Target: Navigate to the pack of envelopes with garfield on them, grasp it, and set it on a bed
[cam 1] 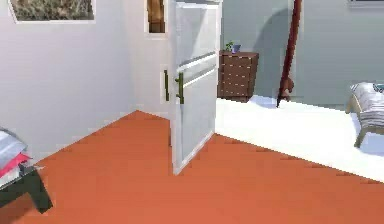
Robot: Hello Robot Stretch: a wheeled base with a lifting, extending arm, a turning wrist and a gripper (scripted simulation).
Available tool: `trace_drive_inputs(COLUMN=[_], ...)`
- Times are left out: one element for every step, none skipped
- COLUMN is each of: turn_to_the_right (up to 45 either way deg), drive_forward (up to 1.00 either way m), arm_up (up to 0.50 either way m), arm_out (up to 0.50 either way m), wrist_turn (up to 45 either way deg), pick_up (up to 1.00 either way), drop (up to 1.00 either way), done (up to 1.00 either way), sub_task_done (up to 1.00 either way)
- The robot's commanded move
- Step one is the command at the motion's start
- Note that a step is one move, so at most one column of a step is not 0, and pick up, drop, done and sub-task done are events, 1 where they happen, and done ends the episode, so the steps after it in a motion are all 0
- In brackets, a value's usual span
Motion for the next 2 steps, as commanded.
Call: trace_drive_inputs(turn_to_the_right=[30.0, 0.0], drive_forward=[0.0, 0.05], arm_up=[0.0, 0.0], arm_out=[0.0, 0.0], wrist_turn=[0.0, 0.0], pick_up=[0.0, 0.0], drop=[0.0, 0.0], done=[0.0, 0.0], sub_task_done=[0.0, 0.0])
